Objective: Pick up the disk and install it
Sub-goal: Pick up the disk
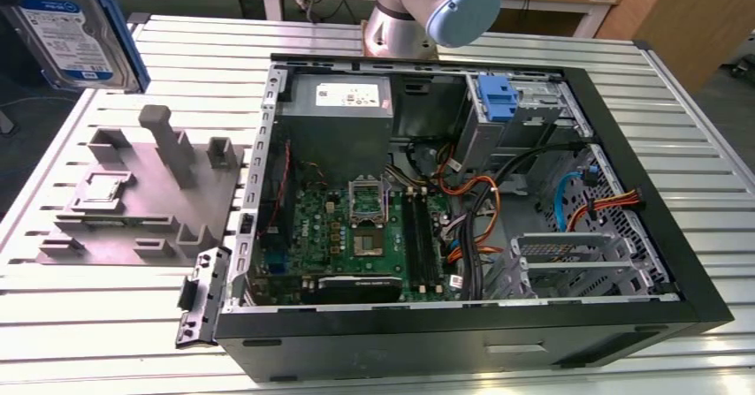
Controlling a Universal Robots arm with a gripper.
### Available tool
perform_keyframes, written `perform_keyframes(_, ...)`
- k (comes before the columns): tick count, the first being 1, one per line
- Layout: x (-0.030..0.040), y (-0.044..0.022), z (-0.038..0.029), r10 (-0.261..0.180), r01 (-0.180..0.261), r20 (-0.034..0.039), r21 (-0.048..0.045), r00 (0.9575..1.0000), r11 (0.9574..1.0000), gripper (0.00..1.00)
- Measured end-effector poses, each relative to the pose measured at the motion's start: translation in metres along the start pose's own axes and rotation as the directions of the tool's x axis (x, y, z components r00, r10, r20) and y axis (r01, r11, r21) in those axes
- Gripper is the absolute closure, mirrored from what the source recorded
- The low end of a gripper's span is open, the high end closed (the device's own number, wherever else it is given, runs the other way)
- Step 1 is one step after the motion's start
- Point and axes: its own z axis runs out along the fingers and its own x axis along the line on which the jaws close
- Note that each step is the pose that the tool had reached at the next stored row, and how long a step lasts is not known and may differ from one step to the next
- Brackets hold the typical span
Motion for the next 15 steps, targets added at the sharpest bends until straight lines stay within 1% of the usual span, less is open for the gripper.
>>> perform_keyframes(15, 0.0000, 0.0000, -0.0052, 0.000, 0.000, -0.0001, 0.0000, 1.0000, 1.0000, 0.63)
